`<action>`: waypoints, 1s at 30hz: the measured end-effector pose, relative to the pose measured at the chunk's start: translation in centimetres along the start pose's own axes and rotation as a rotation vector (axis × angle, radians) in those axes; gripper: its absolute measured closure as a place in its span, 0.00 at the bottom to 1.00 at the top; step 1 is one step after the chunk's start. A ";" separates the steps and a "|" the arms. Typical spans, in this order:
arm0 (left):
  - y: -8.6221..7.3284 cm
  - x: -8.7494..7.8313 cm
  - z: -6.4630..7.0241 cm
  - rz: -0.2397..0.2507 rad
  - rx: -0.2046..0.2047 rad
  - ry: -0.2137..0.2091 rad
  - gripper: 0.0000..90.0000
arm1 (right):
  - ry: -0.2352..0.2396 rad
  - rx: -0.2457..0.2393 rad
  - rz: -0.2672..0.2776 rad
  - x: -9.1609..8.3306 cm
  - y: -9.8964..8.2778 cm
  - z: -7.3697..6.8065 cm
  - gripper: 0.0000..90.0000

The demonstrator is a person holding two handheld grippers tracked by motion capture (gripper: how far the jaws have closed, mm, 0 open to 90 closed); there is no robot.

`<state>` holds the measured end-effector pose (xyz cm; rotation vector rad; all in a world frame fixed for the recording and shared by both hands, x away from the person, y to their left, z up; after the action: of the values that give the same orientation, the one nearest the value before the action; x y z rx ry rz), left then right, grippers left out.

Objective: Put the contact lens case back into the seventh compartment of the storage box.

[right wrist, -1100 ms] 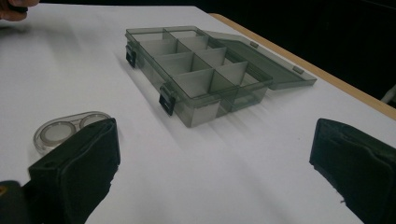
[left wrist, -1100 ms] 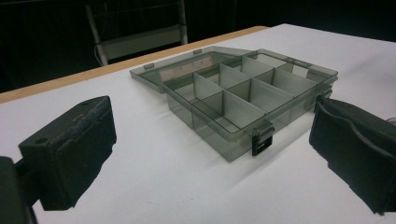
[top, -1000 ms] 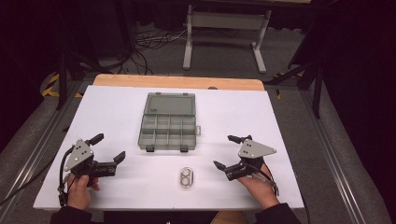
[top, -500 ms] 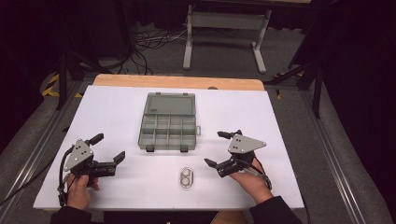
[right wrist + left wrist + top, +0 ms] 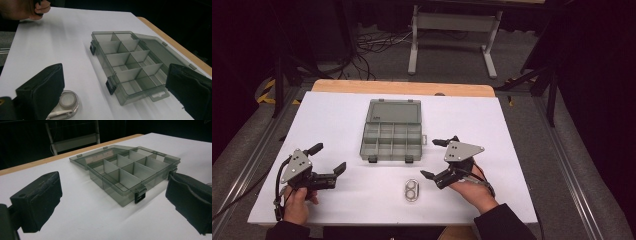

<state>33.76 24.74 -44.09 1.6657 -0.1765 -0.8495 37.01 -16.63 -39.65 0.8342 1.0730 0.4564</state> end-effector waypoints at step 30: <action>0.0 0.0 0.0 0.002 0.000 -0.001 0.02 | 0.162 -0.098 -0.038 2.7 2.9 -1.1 0.04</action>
<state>33.77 24.76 -44.08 1.6647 -0.1782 -0.8490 37.33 -12.52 -39.20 0.6976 1.2038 0.5471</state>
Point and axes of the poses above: each handheld gripper's, and its own axes: x roughly forward along the jaws, y roughly out of its top, z roughly to its right, the point moved 1 cm from there along x, roughly forward along the jaws, and after that the axes turned 11 degrees about -z, right-handed, at the moved point
